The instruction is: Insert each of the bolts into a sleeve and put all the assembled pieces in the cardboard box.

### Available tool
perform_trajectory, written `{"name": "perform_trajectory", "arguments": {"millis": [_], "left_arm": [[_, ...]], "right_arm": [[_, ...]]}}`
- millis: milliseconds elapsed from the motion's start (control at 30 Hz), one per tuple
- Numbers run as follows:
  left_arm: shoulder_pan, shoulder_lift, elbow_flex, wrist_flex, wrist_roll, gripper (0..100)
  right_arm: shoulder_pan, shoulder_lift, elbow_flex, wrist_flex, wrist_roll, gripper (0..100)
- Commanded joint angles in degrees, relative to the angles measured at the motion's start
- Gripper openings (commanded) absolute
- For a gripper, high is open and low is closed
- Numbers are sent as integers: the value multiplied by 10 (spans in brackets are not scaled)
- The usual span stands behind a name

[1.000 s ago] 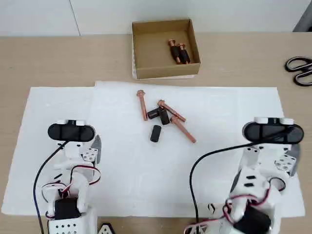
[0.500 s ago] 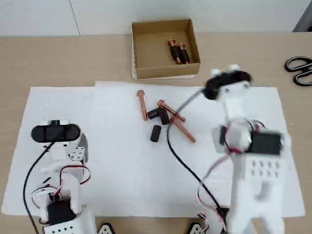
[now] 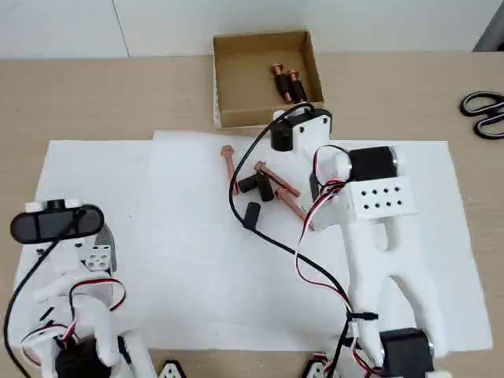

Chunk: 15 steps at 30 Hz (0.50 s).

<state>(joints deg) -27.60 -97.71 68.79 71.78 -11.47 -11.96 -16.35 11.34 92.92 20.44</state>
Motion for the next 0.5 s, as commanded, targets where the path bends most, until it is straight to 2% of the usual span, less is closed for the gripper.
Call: {"name": "perform_trajectory", "arguments": {"millis": [0,133,267,467], "left_arm": [[-2,104,-102,13,-4,196],[-3,268,-242,20,-4,196],[-3,423,-380,74,-2,196],[0,575,-462,128,-1,196]], "right_arm": [[-14,1,-25,-7,6,247],[-23,1,-25,-7,4,247],[-27,1,-27,-9,-9,246],[-32,1,-28,-101,-164,244]]}}
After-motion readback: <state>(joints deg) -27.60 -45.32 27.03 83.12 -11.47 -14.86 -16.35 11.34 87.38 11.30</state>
